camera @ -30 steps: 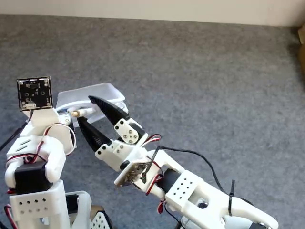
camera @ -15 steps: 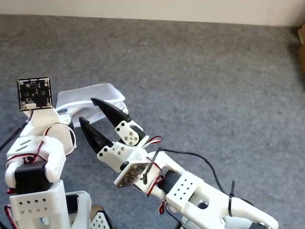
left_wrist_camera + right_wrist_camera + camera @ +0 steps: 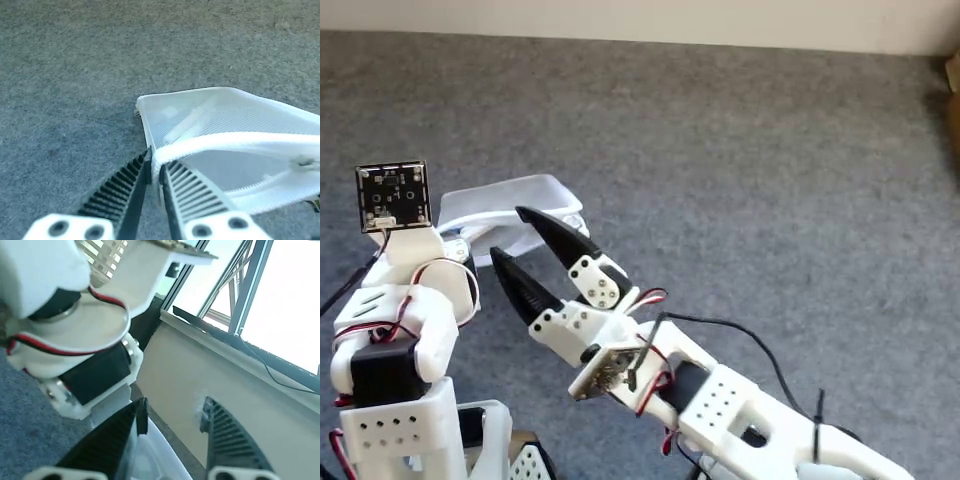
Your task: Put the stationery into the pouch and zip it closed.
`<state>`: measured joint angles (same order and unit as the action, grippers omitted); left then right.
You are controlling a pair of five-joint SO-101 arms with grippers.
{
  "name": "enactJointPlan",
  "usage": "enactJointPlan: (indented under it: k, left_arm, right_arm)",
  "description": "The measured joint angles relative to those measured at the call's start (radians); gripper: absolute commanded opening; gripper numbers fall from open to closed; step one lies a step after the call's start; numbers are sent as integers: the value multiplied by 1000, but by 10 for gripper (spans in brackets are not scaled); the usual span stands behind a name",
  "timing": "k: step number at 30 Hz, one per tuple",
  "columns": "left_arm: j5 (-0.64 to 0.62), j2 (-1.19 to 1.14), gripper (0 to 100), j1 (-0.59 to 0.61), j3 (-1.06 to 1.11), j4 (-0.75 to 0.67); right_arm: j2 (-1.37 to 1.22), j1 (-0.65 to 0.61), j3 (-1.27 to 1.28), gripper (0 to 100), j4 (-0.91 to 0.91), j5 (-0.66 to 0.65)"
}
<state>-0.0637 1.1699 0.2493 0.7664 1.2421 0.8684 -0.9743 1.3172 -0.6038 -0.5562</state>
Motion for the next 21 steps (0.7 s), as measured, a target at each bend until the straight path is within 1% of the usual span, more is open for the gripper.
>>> enactJointPlan:
  k: [6,8,16,20,21]
  left_arm:
    - [0,0,8,0,0,0]
    - [0,0,8,0,0,0]
    - [0,0,8,0,0,0]
    - [0,0,8,0,0,0]
    - [0,0,8,0,0,0]
  right_arm:
    - [221,0,0,166,397,0]
    - [264,0,0,166,489,0]
    - [407,11,0,166,684,0]
    - [485,51,3,166,795,5]
    - [496,68,12,166,807,26]
